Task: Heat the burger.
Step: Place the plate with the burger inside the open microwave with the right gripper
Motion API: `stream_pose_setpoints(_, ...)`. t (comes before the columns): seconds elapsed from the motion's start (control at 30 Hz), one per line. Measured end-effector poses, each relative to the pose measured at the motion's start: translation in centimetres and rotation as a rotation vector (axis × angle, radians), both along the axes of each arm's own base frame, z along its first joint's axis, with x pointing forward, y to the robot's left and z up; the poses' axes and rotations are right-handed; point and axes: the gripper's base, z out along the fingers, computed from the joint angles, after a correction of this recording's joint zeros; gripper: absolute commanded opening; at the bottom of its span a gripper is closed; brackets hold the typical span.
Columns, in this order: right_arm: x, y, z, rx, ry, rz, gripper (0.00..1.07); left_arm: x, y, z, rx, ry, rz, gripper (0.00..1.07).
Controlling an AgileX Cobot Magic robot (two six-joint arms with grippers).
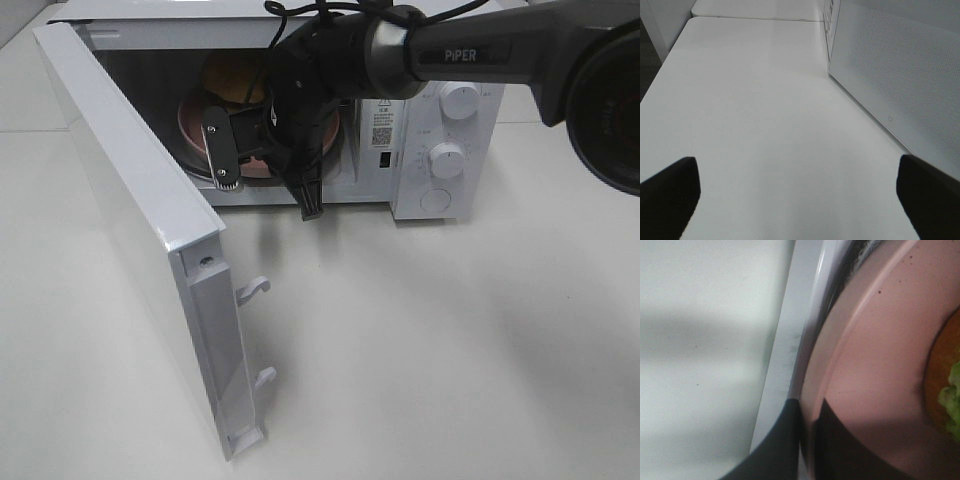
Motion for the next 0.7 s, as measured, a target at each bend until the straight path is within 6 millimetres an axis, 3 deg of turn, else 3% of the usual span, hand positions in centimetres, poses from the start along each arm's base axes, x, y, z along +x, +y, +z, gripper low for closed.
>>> stream_pose_setpoints(0.7,0.59,0.64,-0.21,0.032,-0.01,-0.002,0.02,0.0,0.0,0.0,0.0,0.0,0.0,1.01)
